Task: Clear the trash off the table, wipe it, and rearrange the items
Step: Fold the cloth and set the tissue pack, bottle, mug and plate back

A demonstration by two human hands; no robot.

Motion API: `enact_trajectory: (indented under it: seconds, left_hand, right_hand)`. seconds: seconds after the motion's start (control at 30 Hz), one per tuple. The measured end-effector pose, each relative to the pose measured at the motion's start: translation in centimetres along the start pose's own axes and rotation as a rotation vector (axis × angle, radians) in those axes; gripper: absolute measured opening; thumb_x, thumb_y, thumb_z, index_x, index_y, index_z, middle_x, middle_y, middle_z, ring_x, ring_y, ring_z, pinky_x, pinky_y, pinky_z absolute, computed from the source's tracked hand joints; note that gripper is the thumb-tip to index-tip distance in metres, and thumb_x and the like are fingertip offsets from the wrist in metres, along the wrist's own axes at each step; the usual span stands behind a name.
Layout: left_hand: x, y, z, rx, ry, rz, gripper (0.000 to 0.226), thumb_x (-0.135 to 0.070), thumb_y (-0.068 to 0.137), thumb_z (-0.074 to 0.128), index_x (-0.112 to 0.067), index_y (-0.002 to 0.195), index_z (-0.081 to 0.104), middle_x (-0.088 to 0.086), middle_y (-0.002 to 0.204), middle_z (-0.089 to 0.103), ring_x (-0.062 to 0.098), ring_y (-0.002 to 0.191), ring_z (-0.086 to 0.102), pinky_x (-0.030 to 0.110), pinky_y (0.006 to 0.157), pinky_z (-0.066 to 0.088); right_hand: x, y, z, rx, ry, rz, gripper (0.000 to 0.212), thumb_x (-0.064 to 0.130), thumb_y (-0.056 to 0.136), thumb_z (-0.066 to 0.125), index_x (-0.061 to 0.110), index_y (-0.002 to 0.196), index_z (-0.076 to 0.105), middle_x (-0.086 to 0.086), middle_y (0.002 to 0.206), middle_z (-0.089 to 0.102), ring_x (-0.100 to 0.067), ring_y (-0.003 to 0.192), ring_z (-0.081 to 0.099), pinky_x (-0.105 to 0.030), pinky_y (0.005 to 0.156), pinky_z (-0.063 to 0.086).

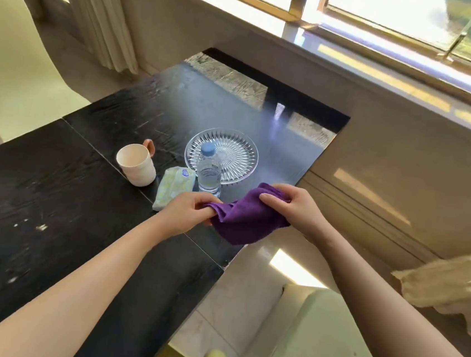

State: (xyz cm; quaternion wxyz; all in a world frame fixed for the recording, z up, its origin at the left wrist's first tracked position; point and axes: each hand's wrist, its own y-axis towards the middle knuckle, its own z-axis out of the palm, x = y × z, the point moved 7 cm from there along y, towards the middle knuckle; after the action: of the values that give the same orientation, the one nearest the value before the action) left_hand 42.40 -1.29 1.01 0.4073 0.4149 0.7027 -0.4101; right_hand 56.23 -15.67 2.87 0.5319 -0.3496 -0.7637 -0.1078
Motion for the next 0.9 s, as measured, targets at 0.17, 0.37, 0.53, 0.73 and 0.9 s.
enact_trajectory:
  seconds: [0.17,0.37,0.53,0.73,0.9]
  left_hand:
    - [-3.3,-0.8,-3.6,-0.108,0.074,0.093,0.019,-0.009,0.09,0.059,-0.021,0.102,0.067,-0.011,0.089,0.068,-0.003,0.08,0.065,0.011,0.069,0.049]
    - [-6.4,-1.1,-6.3,-0.155,0.293,0.177,0.012,-0.012,0.085,0.065,-0.007,0.094,0.071,0.003,0.084,0.064,-0.002,0.073,0.059,0.007,0.067,0.044]
    - [-9.3,-0.7,-8.9,-0.298,0.168,0.255,0.018,-0.004,0.084,0.065,-0.005,0.102,0.069,-0.005,0.086,0.063,-0.006,0.072,0.06,0.007,0.068,0.045]
    - [-9.3,0.9,-10.6,-0.34,0.164,0.193,0.023,-0.005,0.085,0.065,-0.012,0.106,0.068,-0.025,0.057,0.066,-0.008,0.05,0.058,0.005,0.054,0.043]
    - [-7.7,1.0,-11.7,-0.376,0.216,0.134,0.018,-0.009,0.079,0.072,-0.011,0.097,0.072,-0.025,0.057,0.066,-0.008,0.053,0.06,0.005,0.058,0.046]
  right_hand:
    - [0.3,1.2,-1.4,-0.161,-0.043,-0.083,0.017,0.025,0.089,0.063,0.018,0.097,0.076,0.002,0.084,0.074,-0.007,0.079,0.061,-0.035,0.08,0.051]
    - [4.0,1.6,-2.8,-0.351,-0.135,-0.229,0.016,0.024,0.088,0.064,0.019,0.098,0.075,0.012,0.096,0.067,-0.015,0.104,0.052,-0.028,0.093,0.038]
    - [5.3,2.7,-2.1,-0.13,0.267,-0.195,0.015,0.009,0.094,0.054,0.014,0.097,0.068,-0.002,0.092,0.067,-0.013,0.089,0.06,-0.033,0.088,0.049]
    - [6.9,4.7,-0.8,-0.033,0.286,-0.191,0.011,0.011,0.09,0.061,0.004,0.096,0.067,-0.01,0.086,0.064,-0.017,0.081,0.057,-0.027,0.076,0.046]
    - [6.7,5.7,-1.7,-0.087,0.258,-0.202,0.009,0.01,0.087,0.065,0.004,0.092,0.069,-0.004,0.078,0.066,-0.01,0.071,0.06,-0.022,0.071,0.05]
